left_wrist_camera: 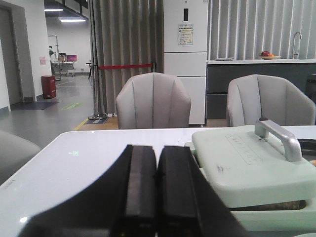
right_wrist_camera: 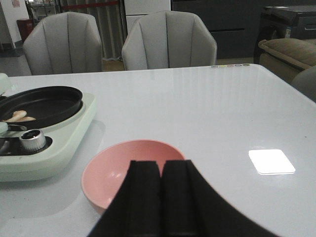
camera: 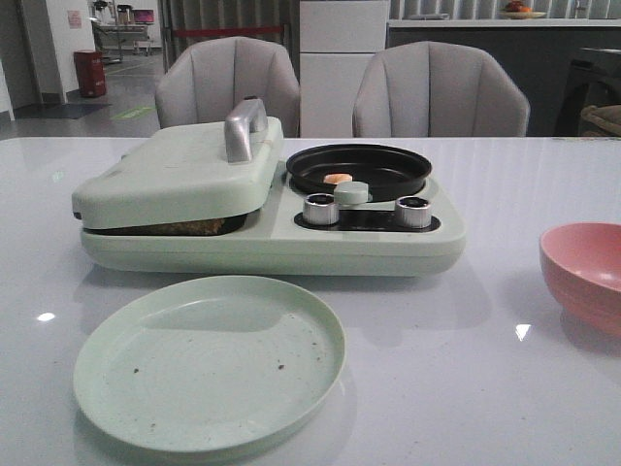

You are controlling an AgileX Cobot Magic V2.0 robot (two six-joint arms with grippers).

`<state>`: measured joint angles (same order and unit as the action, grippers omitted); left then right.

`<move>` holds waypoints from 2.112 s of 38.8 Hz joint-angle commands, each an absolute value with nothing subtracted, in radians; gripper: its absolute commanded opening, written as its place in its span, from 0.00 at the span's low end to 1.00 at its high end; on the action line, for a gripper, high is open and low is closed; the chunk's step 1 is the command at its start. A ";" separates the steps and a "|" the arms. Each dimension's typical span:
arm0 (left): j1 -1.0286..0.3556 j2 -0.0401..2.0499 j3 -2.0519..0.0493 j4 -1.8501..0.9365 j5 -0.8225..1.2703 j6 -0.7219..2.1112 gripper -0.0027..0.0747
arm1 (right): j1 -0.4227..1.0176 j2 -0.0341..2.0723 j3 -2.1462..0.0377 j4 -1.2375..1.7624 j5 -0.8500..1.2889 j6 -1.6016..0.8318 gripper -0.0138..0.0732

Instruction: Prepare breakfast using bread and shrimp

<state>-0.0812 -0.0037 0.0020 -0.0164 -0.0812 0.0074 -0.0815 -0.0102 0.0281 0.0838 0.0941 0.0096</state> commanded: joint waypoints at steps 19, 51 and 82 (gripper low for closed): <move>-0.089 -0.023 0.009 -0.016 -0.164 0.000 0.16 | -0.056 -0.035 0.010 0.013 -0.046 0.000 0.20; -0.089 -0.023 0.009 -0.016 -0.164 0.000 0.16 | -0.039 -0.035 0.010 -0.043 -0.108 0.000 0.20; -0.089 -0.023 0.009 -0.016 -0.164 0.000 0.16 | -0.039 -0.033 0.010 -0.042 -0.058 0.000 0.20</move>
<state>-0.0812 -0.0037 0.0020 -0.0164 -0.0812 0.0074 -0.0411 -0.0102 0.0281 -0.0320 0.0248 0.0096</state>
